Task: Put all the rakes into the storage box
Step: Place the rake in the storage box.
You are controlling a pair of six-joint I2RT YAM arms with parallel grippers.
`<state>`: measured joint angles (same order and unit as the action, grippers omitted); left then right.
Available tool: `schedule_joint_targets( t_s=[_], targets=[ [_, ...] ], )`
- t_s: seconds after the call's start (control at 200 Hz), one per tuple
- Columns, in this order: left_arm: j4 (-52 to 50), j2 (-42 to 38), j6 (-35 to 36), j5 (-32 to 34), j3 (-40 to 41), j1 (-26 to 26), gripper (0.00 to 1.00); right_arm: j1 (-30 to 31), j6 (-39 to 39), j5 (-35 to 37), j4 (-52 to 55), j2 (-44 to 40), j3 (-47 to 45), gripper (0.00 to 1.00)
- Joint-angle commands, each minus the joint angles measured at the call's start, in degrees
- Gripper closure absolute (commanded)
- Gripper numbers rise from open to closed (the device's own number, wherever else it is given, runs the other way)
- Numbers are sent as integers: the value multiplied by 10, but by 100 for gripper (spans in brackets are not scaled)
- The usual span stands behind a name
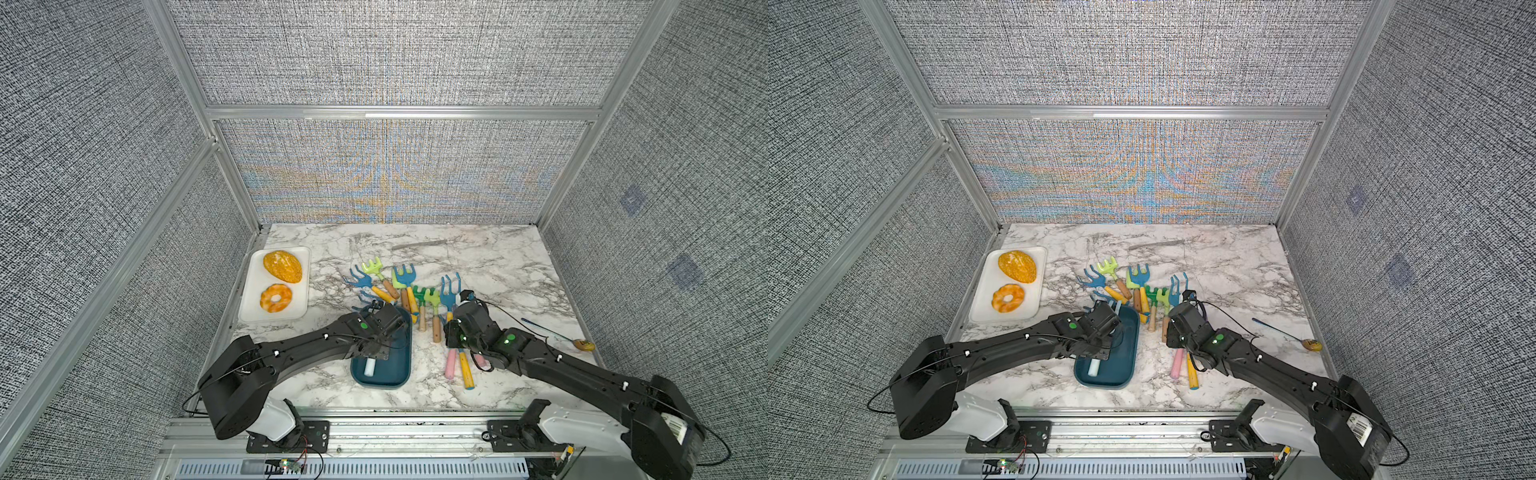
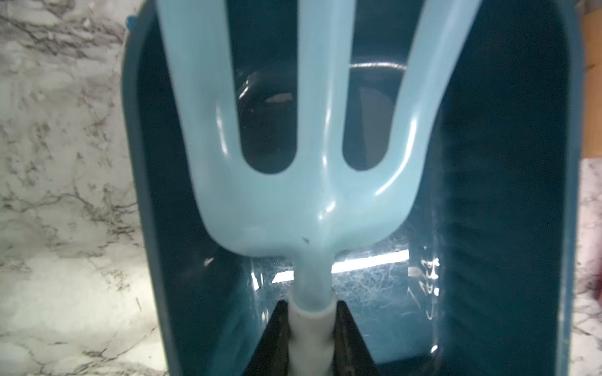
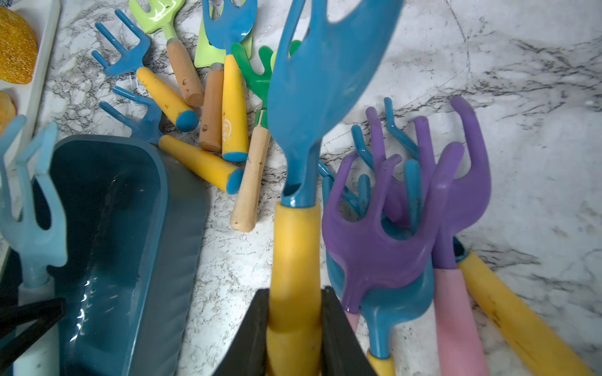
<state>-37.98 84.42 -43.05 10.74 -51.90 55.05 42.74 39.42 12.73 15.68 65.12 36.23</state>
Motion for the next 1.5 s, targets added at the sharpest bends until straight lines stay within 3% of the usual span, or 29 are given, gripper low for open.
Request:
schedule_joint_targets(
  t_s=[0.0,0.255,0.41,0.636,1.041,1.491],
  targets=[
    [-3,2,-16,-1,10,1,97,0,9,-5,6,-17,-5,100],
    [12,47,-22,-6,8,1,96,12,18,-22,14,-54,-12,100],
    [-3,43,-22,-5,-3,2,75,34,31,-31,13,-58,-12,100],
    [-33,-6,-23,33,-10,2,48,117,72,-30,6,-42,12,100],
    [-60,-96,-38,126,19,-11,41,210,131,-44,-24,79,121,100],
    [-19,-264,-20,148,110,-63,34,254,220,-41,-48,206,168,100]
  ],
)
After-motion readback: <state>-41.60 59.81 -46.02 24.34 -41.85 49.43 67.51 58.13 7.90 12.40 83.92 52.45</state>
